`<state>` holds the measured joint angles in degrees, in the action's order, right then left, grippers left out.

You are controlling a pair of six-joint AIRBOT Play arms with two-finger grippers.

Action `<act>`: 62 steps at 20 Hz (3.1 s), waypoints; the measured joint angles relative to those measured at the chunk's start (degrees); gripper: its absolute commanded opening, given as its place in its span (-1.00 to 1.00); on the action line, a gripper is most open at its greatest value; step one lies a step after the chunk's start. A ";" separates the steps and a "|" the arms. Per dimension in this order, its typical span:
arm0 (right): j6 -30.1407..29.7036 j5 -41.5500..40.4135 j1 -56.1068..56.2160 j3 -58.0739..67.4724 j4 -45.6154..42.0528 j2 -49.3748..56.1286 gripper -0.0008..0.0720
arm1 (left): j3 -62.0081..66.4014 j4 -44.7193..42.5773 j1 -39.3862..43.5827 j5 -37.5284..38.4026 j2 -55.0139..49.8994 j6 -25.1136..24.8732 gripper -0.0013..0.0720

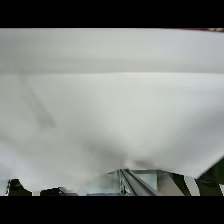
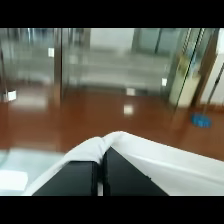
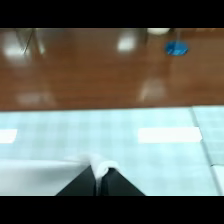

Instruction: Fold the shirts.

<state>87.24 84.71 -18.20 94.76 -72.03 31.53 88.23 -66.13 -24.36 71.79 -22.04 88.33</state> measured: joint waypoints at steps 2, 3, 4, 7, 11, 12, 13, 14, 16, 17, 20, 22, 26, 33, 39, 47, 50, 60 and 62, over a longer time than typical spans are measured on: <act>-0.68 -3.13 0.13 -7.56 2.32 1.07 -0.90 | -6.99 2.54 0.04 0.68 -3.48 -0.83 -0.90; -1.49 -4.87 0.13 -11.52 3.74 2.32 -0.90 | -10.80 4.96 0.11 0.57 -5.92 -2.25 -0.90; -2.58 -6.56 0.17 -15.04 5.33 3.82 -0.90 | -14.21 7.61 0.15 0.00 -8.61 -3.98 -0.90; -7.26 -12.09 0.87 -23.71 10.47 11.82 -0.90 | -21.86 14.86 2.16 -5.09 -19.91 -9.88 -0.90; -11.65 -21.92 5.44 -26.80 14.01 28.48 -0.90 | -23.56 19.15 8.31 -14.14 -38.82 -14.71 -0.90; -12.20 -24.33 6.62 -25.92 14.49 33.31 -0.90 | -22.56 19.71 9.70 -16.28 -43.58 -15.39 -0.90; -12.57 -26.12 7.69 -24.35 14.86 38.42 -0.90 | -20.83 20.22 11.02 -18.29 -48.74 -15.85 -0.90; -12.79 -27.96 8.50 -22.14 15.43 43.25 -0.90 | -18.71 20.52 12.04 -19.56 -53.48 -16.13 -0.90; -12.92 -29.73 9.55 -16.44 16.68 53.20 -0.90 | -13.42 21.09 13.55 -21.31 -62.53 -16.41 -0.90; -12.83 -30.64 9.86 -13.53 17.53 57.31 -0.90 | -10.49 21.20 14.01 -21.94 -66.73 -16.11 -0.90; -11.06 -30.93 10.34 -5.44 18.95 67.73 -0.90 | -3.08 21.46 14.64 -22.49 -76.00 -13.77 -0.90; -10.03 -30.08 10.49 -1.70 19.30 72.19 -0.90 | 0.09 21.46 14.84 -21.99 -79.76 -12.74 -0.90; -9.20 -27.10 10.14 1.51 19.37 75.54 -0.90 | 2.80 21.55 14.21 -18.36 -82.47 -12.04 -0.90; -9.38 -12.33 5.86 2.58 18.08 73.92 -0.90 | 3.58 19.85 9.84 1.53 -82.20 -15.80 -0.90; -9.86 -4.35 5.11 -3.08 14.95 73.40 -0.90 | -2.03 15.50 9.01 12.74 -82.12 -16.92 -0.90; -11.82 -4.76 6.21 -10.40 14.53 73.33 -0.90 | -8.04 13.66 8.33 16.76 -82.12 -17.40 -0.90; -11.80 -5.09 6.38 -10.91 14.40 73.33 -0.54 | -8.50 13.46 8.31 17.40 -82.12 -17.40 -0.69; -9.07 1.01 -3.52 -13.35 12.70 62.20 0.17 | -9.40 4.96 4.87 15.96 -68.96 -10.91 0.42; -8.81 -1.97 -7.48 -20.96 11.96 54.38 0.17 | -13.73 2.34 2.10 12.57 -60.30 -9.29 0.42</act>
<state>78.43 82.74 -25.67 73.80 -60.07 85.91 74.50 -63.79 -22.26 84.36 -82.35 79.05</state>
